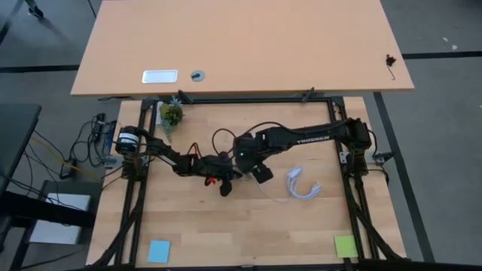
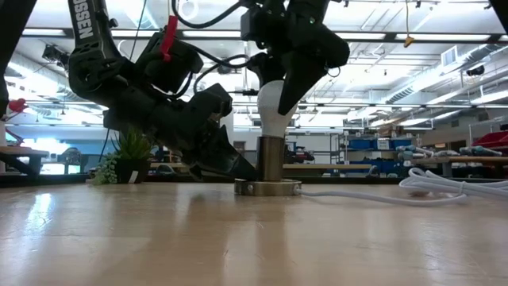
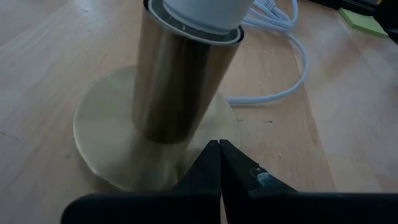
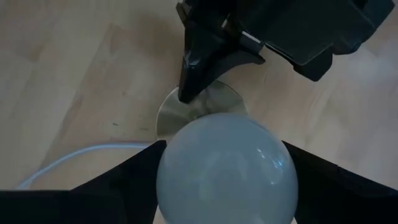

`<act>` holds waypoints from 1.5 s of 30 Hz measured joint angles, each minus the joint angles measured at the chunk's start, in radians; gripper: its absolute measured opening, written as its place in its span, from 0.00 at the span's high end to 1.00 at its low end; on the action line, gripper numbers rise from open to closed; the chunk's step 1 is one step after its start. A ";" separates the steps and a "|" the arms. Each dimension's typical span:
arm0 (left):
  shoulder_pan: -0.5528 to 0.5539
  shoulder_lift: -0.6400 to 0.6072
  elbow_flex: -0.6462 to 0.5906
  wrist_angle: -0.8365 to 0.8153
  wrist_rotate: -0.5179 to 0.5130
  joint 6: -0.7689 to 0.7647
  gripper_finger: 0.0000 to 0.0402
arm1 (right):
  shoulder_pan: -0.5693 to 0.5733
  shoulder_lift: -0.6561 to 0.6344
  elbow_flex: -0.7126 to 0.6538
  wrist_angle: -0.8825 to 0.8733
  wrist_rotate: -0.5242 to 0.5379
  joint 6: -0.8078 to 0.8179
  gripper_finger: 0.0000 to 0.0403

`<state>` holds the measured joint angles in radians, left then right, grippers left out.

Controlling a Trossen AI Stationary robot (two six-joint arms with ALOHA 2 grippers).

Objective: Screw lightbulb
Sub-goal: Remove the lightbulb from the lamp socket

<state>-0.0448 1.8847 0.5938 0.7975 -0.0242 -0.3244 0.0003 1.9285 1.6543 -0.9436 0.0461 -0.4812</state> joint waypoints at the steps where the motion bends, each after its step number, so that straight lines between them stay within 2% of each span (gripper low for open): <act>1: 0.000 0.000 0.000 0.000 0.000 0.000 1.00 | 0.003 0.000 0.000 -0.001 0.007 0.011 0.28; 15: 0.000 -0.003 0.002 -0.011 -0.021 -0.020 1.00 | 0.030 -0.019 0.052 -0.029 0.020 0.300 0.28; 34: -0.003 0.005 -0.005 0.094 0.000 -0.042 1.00 | 0.015 -0.033 -0.020 0.043 -0.025 0.322 0.28; 45: -0.003 0.004 0.039 0.084 0.007 -0.046 1.00 | 0.015 -0.034 -0.021 0.055 -0.040 0.319 0.28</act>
<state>-0.0483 1.8885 0.6330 0.8813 -0.0177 -0.3703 0.0153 1.8946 1.6333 -0.8886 0.0063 -0.1625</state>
